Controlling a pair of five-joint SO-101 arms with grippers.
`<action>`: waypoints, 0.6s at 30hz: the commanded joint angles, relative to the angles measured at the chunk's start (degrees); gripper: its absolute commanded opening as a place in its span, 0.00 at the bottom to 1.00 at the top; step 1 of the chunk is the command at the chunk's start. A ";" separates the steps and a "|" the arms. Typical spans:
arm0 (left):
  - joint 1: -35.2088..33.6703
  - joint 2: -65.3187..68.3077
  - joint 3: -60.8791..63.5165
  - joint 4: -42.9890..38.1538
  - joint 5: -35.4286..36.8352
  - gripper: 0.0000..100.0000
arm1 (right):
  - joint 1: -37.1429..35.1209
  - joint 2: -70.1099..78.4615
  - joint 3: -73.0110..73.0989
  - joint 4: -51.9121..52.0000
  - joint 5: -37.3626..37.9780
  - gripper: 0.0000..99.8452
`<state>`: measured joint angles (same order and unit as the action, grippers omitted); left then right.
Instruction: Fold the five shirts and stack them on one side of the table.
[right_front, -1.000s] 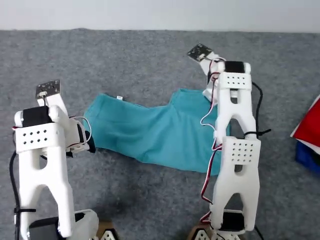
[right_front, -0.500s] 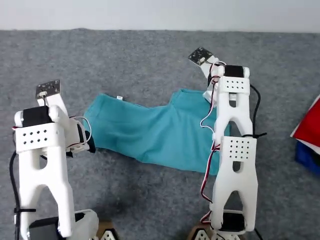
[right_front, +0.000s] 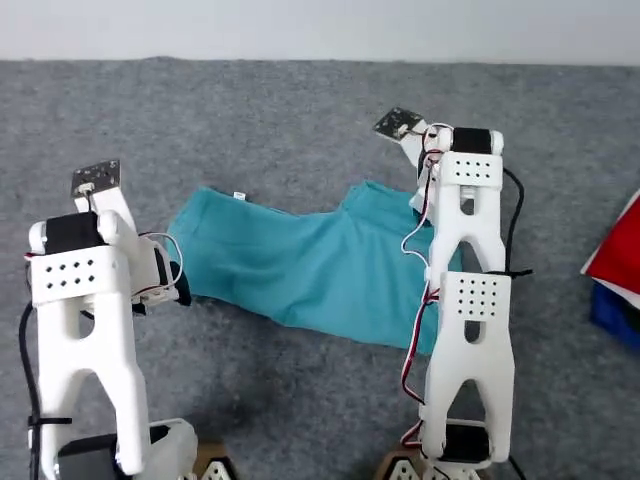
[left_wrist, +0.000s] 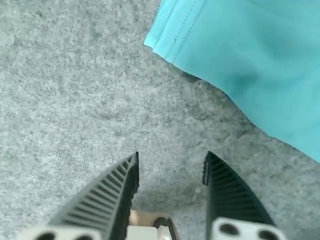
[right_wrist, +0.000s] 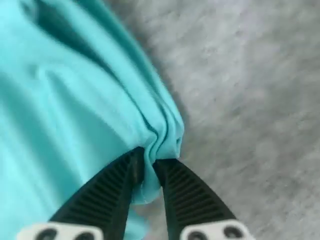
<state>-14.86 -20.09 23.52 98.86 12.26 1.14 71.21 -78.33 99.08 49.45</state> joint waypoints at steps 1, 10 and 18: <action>0.09 -1.85 -0.22 1.85 -0.35 0.20 | -0.92 -1.36 -7.38 4.09 1.05 0.01; 0.09 -1.85 -0.13 1.85 -0.35 0.20 | -2.86 -12.09 1.85 4.18 1.23 0.01; 0.09 -1.85 -0.13 1.85 -0.35 0.20 | -7.52 -30.64 27.69 4.09 1.85 0.01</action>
<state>-14.86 -20.09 23.52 98.86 12.26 -4.57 50.29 -58.55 100.66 50.24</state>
